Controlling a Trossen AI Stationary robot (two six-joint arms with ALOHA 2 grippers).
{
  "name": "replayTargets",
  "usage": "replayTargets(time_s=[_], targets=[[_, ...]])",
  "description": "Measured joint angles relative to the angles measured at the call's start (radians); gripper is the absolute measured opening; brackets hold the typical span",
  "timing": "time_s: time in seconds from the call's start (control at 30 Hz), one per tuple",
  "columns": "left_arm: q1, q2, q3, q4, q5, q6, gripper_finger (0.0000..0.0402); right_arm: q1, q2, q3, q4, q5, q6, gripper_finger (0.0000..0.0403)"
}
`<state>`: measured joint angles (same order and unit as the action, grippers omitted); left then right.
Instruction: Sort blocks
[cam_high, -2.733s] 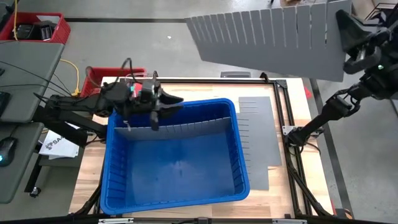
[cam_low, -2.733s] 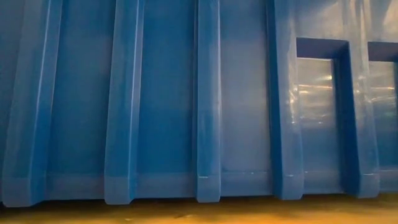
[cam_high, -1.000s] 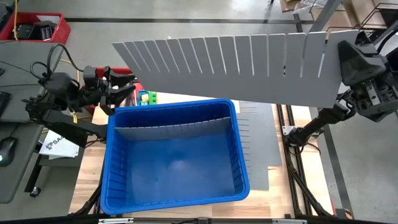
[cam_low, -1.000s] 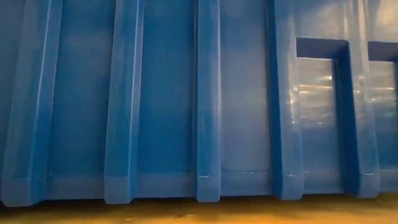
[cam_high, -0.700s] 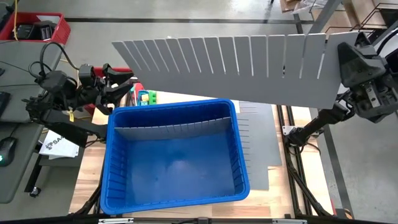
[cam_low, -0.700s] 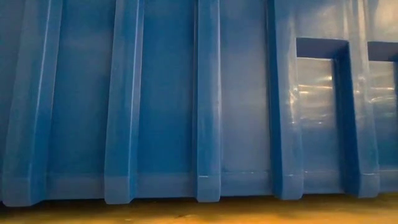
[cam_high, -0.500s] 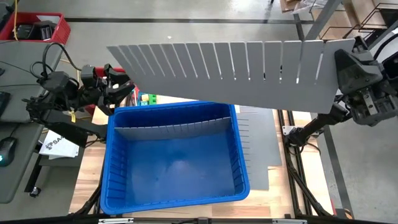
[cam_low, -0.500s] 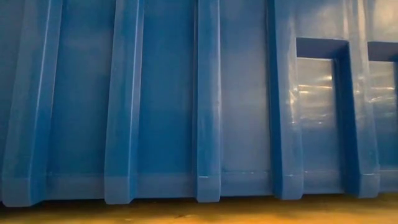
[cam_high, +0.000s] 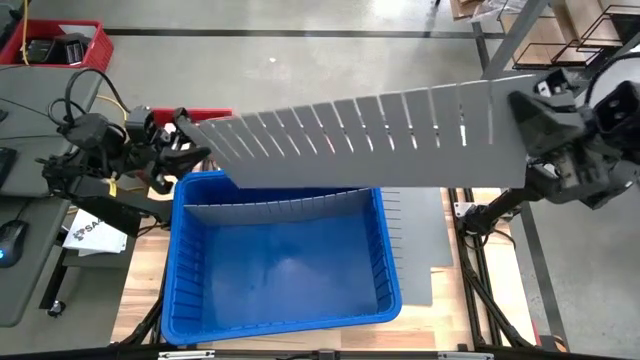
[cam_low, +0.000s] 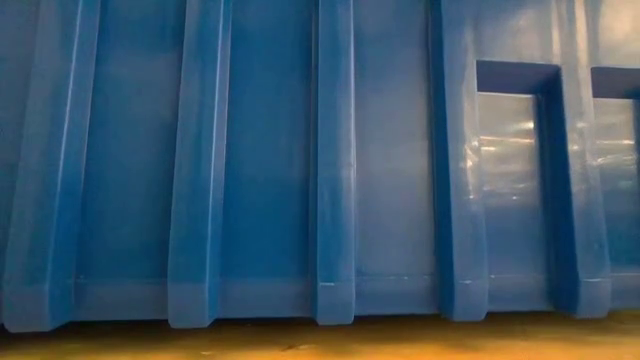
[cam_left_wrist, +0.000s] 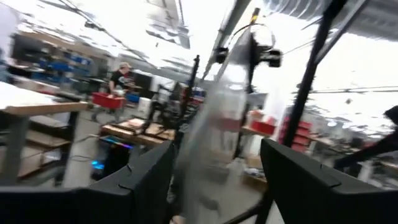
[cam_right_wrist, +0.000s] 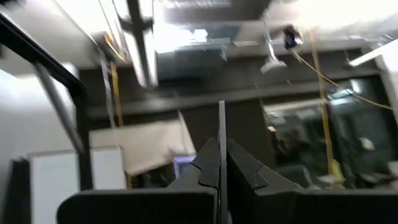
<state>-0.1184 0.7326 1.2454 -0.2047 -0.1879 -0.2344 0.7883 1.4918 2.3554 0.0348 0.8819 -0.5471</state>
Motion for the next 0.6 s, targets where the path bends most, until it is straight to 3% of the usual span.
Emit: replayTargets(time_s=[0.33, 0.47, 0.6], targets=[[0.000, -0.006, 0.019, -0.101, 0.025, -0.013, 0.0114, -0.022, 0.000, 0.000, -0.010, -0.027, 0.035, 0.0000], [0.000, -0.026, 0.018, -0.152, -0.051, -0.044, 0.0113, -0.023, 0.000, 0.000, -0.001, -0.029, 0.035, 0.0000], [0.000, -0.038, 0.019, -0.166, -0.060, -0.072, 0.0141, -0.023, 0.000, 0.000, 0.000, -0.029, 0.035, 0.0000]])
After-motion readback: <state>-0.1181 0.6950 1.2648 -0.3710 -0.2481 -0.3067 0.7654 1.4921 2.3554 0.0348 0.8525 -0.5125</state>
